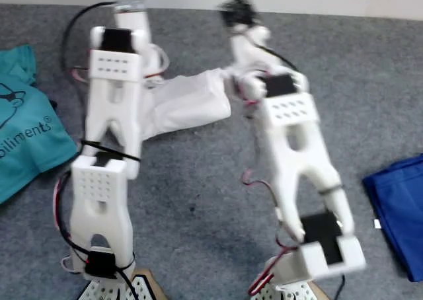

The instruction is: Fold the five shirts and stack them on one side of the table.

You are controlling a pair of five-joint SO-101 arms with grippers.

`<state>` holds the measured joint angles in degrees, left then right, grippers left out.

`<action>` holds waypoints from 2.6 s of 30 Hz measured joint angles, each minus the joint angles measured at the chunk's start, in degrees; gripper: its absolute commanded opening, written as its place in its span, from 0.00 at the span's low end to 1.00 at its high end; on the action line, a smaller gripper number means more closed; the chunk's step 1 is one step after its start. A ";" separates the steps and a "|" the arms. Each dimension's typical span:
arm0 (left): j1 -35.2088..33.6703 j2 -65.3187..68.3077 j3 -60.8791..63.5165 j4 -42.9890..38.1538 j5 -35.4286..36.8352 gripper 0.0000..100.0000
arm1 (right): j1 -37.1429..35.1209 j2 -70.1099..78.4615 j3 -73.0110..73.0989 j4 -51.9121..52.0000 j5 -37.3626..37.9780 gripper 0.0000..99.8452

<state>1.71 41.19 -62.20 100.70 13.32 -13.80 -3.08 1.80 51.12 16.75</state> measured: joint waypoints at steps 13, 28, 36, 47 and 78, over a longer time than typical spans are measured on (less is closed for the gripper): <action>13.71 6.07 -0.35 -15.38 0.09 0.01 | 10.55 -21.80 36.84 -14.77 3.96 0.01; 16.97 16.26 -4.31 -25.76 -11.60 0.29 | 10.73 -23.03 44.04 -19.25 4.13 0.01; 16.88 13.98 -16.97 -18.11 -12.75 0.31 | 10.73 -23.12 45.54 -19.34 4.40 0.01; 4.48 10.55 -26.02 -0.09 -12.75 0.31 | 10.37 -23.47 45.63 -19.34 -5.54 0.01; -3.96 17.67 -9.05 -5.63 4.31 0.31 | -8.79 36.57 -20.22 -20.84 -12.92 0.15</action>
<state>-2.24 58.86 -71.25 95.08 17.63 -22.59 33.49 -18.42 30.29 3.82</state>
